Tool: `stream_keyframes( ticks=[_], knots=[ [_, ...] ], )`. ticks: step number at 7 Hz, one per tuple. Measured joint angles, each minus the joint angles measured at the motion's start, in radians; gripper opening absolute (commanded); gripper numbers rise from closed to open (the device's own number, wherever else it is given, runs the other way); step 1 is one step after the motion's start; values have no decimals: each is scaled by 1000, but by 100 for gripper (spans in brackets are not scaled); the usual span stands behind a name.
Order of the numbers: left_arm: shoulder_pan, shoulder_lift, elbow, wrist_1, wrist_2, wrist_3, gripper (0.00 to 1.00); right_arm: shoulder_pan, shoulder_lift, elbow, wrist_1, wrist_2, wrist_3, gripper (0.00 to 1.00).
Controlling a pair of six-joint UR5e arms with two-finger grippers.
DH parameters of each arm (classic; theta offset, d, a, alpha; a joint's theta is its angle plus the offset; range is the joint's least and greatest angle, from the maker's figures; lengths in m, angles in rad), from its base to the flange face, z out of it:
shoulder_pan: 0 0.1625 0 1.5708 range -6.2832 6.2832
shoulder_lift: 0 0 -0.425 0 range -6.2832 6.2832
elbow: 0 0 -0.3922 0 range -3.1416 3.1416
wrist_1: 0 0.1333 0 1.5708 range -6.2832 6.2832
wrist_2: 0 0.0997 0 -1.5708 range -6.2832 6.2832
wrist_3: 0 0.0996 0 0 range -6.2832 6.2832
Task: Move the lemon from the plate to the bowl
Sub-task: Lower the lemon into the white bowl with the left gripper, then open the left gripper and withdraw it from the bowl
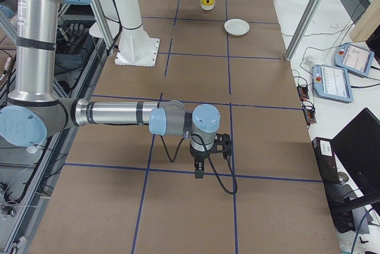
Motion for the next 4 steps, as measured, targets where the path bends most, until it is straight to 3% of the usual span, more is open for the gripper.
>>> stream_keyframes(
  ticks=[4],
  knots=[
    [-17, 18, -38, 7, -35, 12, 100, 0, 0, 0, 0, 0, -1, 100]
  ],
)
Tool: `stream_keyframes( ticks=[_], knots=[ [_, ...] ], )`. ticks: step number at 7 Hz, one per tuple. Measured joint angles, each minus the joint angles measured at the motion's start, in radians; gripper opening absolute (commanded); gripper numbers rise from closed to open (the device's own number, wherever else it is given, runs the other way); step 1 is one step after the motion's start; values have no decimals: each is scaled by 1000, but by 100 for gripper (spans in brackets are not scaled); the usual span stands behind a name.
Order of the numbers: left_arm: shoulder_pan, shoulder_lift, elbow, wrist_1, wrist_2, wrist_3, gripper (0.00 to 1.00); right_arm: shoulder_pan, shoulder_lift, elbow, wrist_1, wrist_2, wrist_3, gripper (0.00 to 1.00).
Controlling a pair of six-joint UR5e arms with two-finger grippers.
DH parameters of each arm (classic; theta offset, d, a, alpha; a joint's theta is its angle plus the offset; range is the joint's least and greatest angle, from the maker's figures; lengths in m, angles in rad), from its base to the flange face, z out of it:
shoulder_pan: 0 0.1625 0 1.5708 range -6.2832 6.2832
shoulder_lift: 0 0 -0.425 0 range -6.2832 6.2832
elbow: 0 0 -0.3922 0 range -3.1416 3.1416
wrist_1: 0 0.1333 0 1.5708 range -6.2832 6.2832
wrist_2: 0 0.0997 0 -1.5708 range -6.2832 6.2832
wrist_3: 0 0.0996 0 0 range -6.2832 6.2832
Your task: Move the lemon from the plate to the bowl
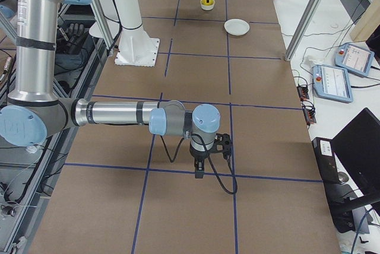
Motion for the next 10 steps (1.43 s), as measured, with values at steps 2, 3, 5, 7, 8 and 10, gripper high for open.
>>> stream_keyframes(
  ticks=[2, 3, 5, 7, 8, 10],
  knots=[
    [-85, 26, -16, 28, -17, 151, 100, 0, 0, 0, 0, 0, 0, 100],
    [-159, 42, -17, 75, -31, 296, 100, 0, 0, 0, 0, 0, 1, 100],
    [-333, 63, -18, 251, -43, 628, 100, 0, 0, 0, 0, 0, 1, 100],
    [-535, 56, -13, 479, -56, 905, 100, 0, 0, 0, 0, 0, 1, 100],
    [-600, 58, -7, 551, -92, 959, 100, 0, 0, 0, 0, 0, 1, 100],
    [-641, 67, 0, 598, -153, 989, 100, 0, 0, 0, 0, 0, 1, 100]
  ],
)
